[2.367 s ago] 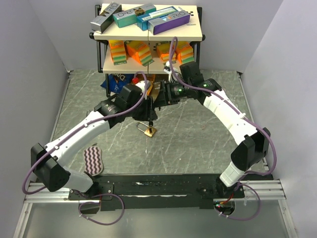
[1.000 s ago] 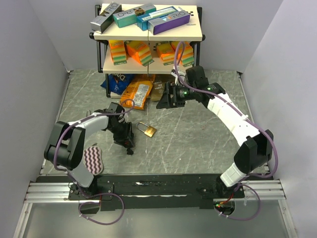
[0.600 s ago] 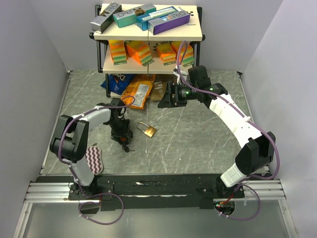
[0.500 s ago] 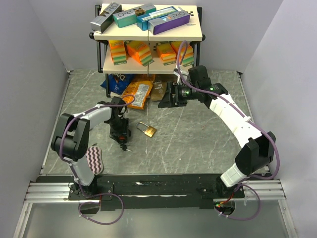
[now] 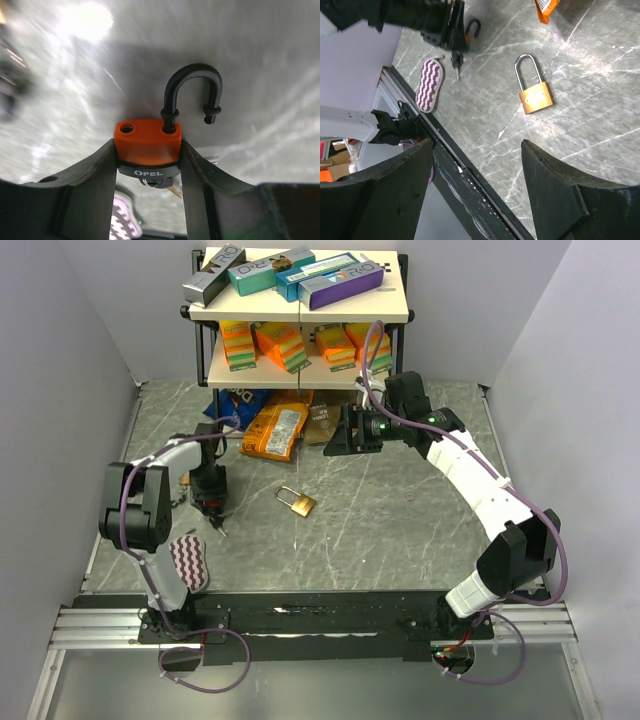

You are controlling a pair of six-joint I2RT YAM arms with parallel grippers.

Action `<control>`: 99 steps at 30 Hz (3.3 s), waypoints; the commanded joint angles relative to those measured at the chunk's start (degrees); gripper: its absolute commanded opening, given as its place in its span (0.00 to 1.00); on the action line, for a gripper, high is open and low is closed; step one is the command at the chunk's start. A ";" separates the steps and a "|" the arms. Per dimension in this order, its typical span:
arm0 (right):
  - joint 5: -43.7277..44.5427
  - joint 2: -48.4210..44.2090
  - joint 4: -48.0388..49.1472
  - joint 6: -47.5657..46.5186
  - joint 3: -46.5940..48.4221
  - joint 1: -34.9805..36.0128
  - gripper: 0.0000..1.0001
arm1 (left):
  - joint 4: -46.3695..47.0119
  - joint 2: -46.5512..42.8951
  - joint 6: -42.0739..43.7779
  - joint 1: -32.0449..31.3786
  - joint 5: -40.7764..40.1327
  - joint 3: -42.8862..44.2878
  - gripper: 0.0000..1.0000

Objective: Unlock with the key

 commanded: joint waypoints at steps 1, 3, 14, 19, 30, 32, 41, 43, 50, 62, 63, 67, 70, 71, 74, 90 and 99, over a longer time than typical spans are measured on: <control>0.98 -3.37 -0.71 -1.36 -0.48 -0.61 0.78 | 8.15 7.50 4.04 3.92 -9.92 2.83 0.01; 1.25 -3.63 -0.97 -1.54 -0.56 -0.70 0.78 | 8.69 8.82 5.10 5.24 -9.93 4.77 0.01; 2.13 -3.19 -1.85 -1.98 0.23 -0.78 0.78 | 9.39 15.68 8.71 6.74 -9.14 16.82 0.01; 2.22 -2.93 -2.03 -1.98 0.58 -0.70 0.78 | 9.57 16.04 8.27 6.74 -10.18 15.86 0.01; 2.39 -2.58 -2.21 -2.16 1.02 -0.78 0.81 | 7.98 14.81 5.90 6.74 -9.93 16.65 0.42; 2.48 -2.66 -2.03 -2.33 0.93 -0.79 0.81 | 8.16 14.19 5.63 6.74 -9.58 16.39 0.48; 2.83 -3.19 -2.12 -2.68 0.40 -0.79 0.81 | 7.29 11.29 4.75 6.65 -7.64 18.05 0.70; 3.53 -3.71 -2.03 -2.77 0.23 -0.87 0.81 | 7.28 10.33 4.31 6.65 -7.38 18.14 0.71; 5.64 -5.65 -0.89 -3.21 -3.54 -4.82 0.82 | 10.96 -1.09 4.05 5.78 -2.81 16.21 0.82; 25.23 -3.20 -1.77 -8.40 -15.59 -14.32 0.82 | 26.52 -27.37 -4.64 3.41 11.24 1.37 0.99; 26.37 -2.76 -1.77 -8.31 -16.20 -14.76 0.82 | 27.49 -28.34 -5.87 2.97 12.13 -0.99 0.99; 29.89 0.32 -3.00 -8.22 -17.35 -17.13 0.82 | 30.04 -29.05 -14.12 -0.46 16.17 -6.28 0.98; 30.87 3.04 -3.00 -8.22 -17.35 -19.50 0.81 | 33.28 -28.00 -17.30 -4.41 17.05 -11.29 0.97; 30.43 4.27 -2.74 -8.13 -17.26 -20.64 0.81 | 33.82 -27.65 -17.83 -5.38 17.32 -12.78 0.97; 30.60 7.17 -2.03 -8.22 -16.56 -21.18 0.79 | 35.05 -27.03 -19.68 -8.89 17.67 -14.20 0.97; 28.50 14.74 0.87 -7.52 -19.90 -21.26 0.51 | 33.82 -23.70 -20.64 -11.10 16.70 -10.42 0.97; 27.00 16.50 1.49 -6.91 -20.51 -21.26 0.31 | 33.92 -22.46 -24.43 -11.63 16.97 -10.34 0.97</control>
